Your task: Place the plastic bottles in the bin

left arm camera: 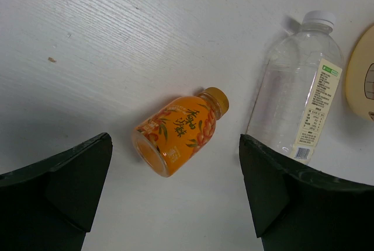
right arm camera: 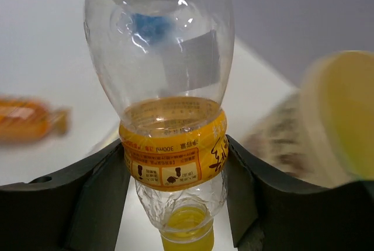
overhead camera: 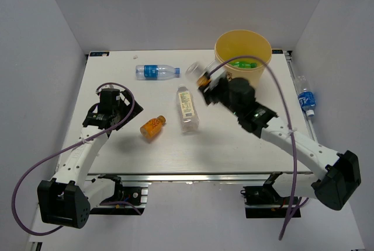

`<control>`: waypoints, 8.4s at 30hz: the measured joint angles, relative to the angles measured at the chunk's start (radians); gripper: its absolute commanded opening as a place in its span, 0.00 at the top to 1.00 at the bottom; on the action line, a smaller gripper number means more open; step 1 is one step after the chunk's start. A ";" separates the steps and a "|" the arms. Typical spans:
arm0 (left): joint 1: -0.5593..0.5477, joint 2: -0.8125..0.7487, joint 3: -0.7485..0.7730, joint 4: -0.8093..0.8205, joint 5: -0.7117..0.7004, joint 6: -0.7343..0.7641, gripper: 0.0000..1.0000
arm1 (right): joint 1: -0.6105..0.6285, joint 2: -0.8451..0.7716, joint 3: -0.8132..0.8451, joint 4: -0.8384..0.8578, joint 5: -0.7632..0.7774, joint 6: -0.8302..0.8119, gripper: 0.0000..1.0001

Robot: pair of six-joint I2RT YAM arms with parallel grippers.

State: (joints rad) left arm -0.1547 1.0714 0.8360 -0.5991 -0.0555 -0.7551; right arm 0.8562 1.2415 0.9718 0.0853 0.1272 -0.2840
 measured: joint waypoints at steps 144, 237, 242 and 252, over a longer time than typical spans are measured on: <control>-0.418 -0.274 -0.143 -0.029 -0.644 -0.178 0.02 | 0.036 0.294 0.165 -0.263 0.216 0.613 0.11; -0.378 0.018 -0.006 0.151 -0.608 -0.037 0.02 | -1.041 0.567 0.409 -0.246 0.260 -0.086 0.11; -0.278 0.074 0.016 0.187 -0.558 -0.012 0.02 | -1.040 0.678 0.406 -0.158 0.361 -0.140 0.11; -0.175 0.140 0.048 0.212 -0.546 0.012 0.02 | -1.086 0.828 0.406 -0.045 0.420 -0.144 0.11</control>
State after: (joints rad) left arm -0.3294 1.2110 0.8845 -0.3874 -0.6018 -0.7433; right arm -0.2295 2.0693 1.3781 0.0399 0.5476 -0.4282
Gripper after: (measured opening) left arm 0.983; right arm 0.895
